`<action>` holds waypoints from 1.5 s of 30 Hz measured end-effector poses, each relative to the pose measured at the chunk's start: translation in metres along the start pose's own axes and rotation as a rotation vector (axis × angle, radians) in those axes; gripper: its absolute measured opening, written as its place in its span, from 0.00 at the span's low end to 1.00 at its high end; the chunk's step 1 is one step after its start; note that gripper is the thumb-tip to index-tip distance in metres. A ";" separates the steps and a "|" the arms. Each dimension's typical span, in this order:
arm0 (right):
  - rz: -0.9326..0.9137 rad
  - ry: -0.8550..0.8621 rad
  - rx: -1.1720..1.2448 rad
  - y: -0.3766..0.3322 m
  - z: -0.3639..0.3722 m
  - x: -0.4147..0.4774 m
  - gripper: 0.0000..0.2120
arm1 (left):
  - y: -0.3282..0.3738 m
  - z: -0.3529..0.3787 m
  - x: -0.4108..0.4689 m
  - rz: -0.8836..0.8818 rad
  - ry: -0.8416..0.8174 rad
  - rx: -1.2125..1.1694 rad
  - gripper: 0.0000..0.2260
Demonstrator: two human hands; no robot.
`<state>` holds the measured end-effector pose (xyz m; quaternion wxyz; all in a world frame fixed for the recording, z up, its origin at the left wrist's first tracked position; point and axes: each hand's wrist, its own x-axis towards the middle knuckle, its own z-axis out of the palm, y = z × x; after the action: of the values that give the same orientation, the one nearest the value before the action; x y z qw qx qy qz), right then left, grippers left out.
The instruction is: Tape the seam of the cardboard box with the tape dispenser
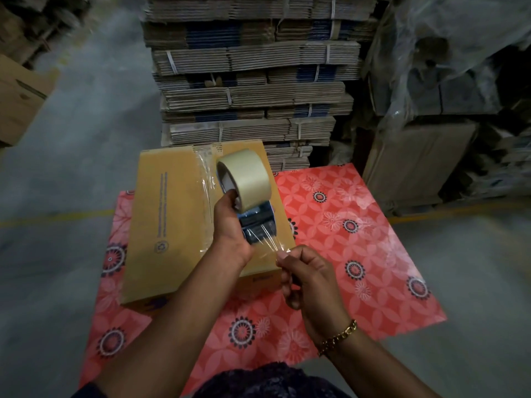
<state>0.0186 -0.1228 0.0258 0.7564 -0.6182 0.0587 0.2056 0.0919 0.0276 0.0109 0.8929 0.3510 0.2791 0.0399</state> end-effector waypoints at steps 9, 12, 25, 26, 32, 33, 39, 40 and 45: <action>0.069 0.064 -0.141 0.038 -0.030 0.005 0.09 | -0.037 -0.020 0.022 -0.155 0.168 0.219 0.12; 0.159 0.132 -0.146 0.054 -0.041 0.016 0.09 | -0.046 -0.031 0.038 -0.146 0.208 0.335 0.07; 0.289 0.111 -0.075 0.068 -0.038 0.034 0.10 | -0.062 -0.069 0.079 0.491 0.230 1.578 0.12; 0.290 0.113 -0.079 0.069 -0.036 0.033 0.09 | -0.063 -0.071 0.078 0.518 0.245 1.581 0.13; 0.285 0.115 -0.087 0.076 -0.037 0.029 0.10 | -0.055 -0.083 0.063 0.664 0.208 1.438 0.16; 0.288 0.114 -0.086 0.076 -0.038 0.029 0.11 | -0.055 -0.088 0.052 0.714 0.181 1.396 0.14; 0.305 0.113 -0.061 0.079 -0.039 0.031 0.09 | -0.082 -0.122 -0.023 0.881 -0.188 1.595 0.14; 0.308 0.111 -0.055 0.080 -0.039 0.030 0.09 | -0.087 -0.123 -0.025 0.904 -0.217 1.606 0.14; 0.311 0.094 -0.034 0.079 -0.035 0.030 0.09 | -0.093 -0.115 -0.026 0.968 -0.221 1.582 0.10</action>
<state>0.0210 -0.1375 -0.0649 0.7014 -0.6232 0.1858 0.2919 -0.0026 0.0205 -0.1060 0.3021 0.9368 -0.0381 0.1724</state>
